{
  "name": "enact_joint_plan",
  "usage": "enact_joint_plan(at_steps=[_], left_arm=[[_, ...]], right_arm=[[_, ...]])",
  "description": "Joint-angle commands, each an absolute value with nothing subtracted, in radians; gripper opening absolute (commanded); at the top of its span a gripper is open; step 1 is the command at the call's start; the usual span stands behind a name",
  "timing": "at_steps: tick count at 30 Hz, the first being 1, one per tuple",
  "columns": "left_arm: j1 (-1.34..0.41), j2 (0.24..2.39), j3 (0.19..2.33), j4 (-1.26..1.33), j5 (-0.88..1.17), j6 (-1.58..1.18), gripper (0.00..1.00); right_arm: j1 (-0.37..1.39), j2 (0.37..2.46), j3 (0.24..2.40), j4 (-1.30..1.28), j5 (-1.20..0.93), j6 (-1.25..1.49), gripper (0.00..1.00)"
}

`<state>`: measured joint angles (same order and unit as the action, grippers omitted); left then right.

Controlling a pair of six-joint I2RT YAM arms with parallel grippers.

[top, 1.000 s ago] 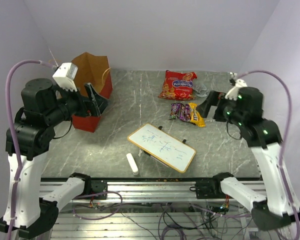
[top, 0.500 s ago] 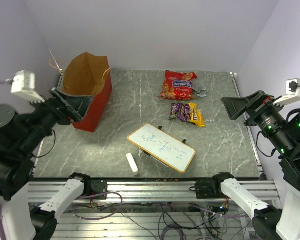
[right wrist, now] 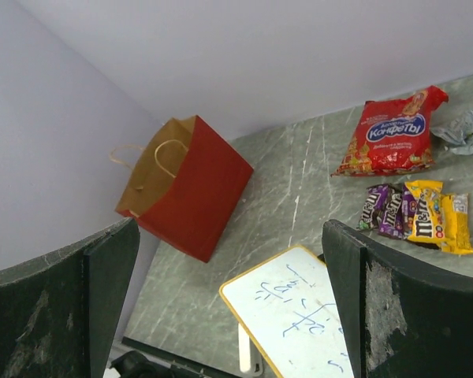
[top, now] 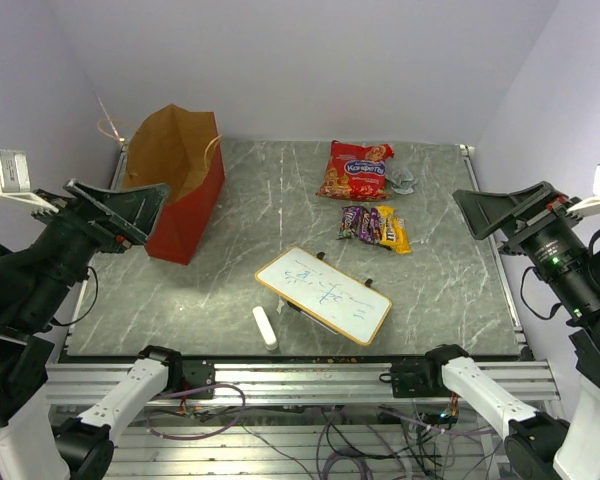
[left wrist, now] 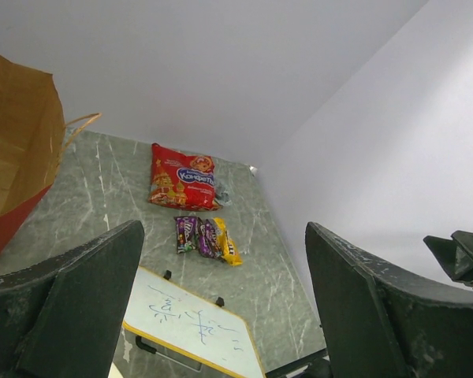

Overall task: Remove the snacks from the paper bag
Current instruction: Reset both arms

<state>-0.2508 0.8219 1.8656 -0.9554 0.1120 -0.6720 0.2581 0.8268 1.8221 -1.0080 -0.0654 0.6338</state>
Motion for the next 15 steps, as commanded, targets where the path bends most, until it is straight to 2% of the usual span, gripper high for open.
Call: enact_joint_plan(at_steps=[1, 9, 15], left_arm=[[-0.255, 0.831, 1.879, -0.945, 0.098, -0.678, 0.94], [-0.255, 0.834, 1.842, -0.926, 0.106, -0.675, 0.94], [-0.255, 0.845, 1.831, -0.925, 0.114, -0.665, 0.94]], right_arm=[[0.258, 0.858, 1.84, -1.029, -0.027, 0.648, 1.0], [0.257, 0.86, 1.82, -1.015, -0.014, 0.642, 1.0], [0.255, 0.864, 1.819, -1.003, -0.035, 0.527, 1.0]])
